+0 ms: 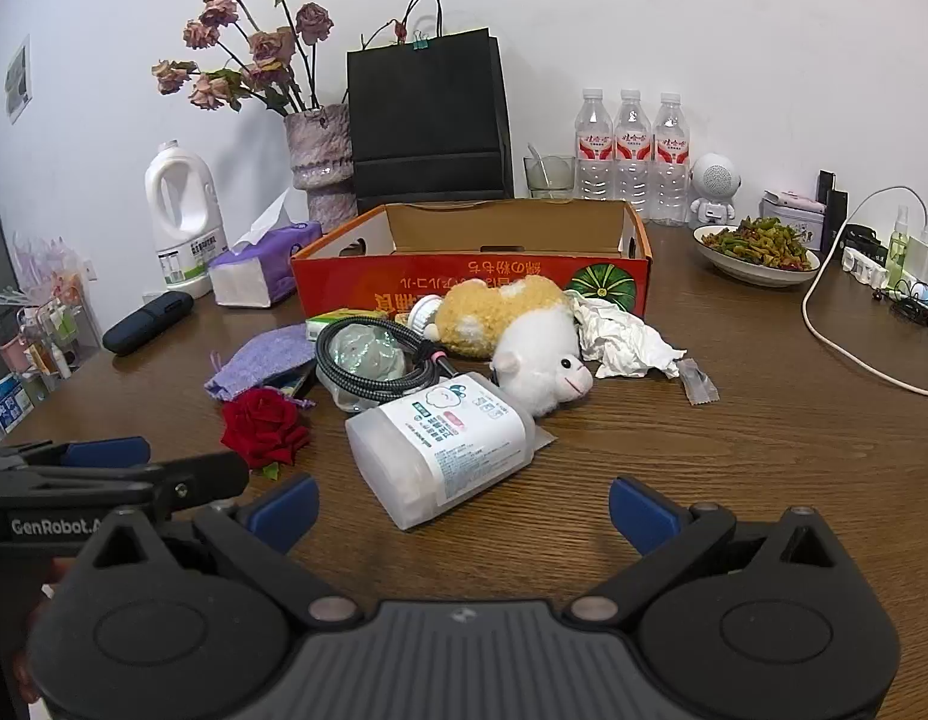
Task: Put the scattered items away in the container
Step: 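Grasp the red rose with the left gripper while the right grasps the white wipes pack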
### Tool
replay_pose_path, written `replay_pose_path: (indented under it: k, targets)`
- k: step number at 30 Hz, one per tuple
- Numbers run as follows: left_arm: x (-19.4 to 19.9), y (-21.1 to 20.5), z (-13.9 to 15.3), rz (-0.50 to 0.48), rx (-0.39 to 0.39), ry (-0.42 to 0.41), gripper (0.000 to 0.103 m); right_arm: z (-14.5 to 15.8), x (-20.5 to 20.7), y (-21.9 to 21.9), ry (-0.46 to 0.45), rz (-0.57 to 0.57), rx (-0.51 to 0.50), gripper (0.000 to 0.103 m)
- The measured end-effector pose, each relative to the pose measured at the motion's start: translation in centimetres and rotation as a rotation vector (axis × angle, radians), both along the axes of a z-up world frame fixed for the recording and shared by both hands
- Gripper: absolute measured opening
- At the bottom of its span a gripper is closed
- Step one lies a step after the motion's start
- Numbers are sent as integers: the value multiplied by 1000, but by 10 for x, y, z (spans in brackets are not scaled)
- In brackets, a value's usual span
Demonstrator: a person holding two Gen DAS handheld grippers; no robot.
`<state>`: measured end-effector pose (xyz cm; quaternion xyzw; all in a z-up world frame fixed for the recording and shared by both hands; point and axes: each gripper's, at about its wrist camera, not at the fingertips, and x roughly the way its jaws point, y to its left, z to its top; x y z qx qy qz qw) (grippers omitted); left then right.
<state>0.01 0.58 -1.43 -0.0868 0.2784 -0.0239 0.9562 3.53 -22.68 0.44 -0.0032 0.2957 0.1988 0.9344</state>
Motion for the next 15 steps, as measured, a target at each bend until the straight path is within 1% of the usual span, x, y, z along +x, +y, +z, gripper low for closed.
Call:
replay_pose_path:
  k: [15]
  targets:
    - [4, -1, 1, 6, 8, 15, 103, -1, 3, 2, 10, 4, -4, 103]
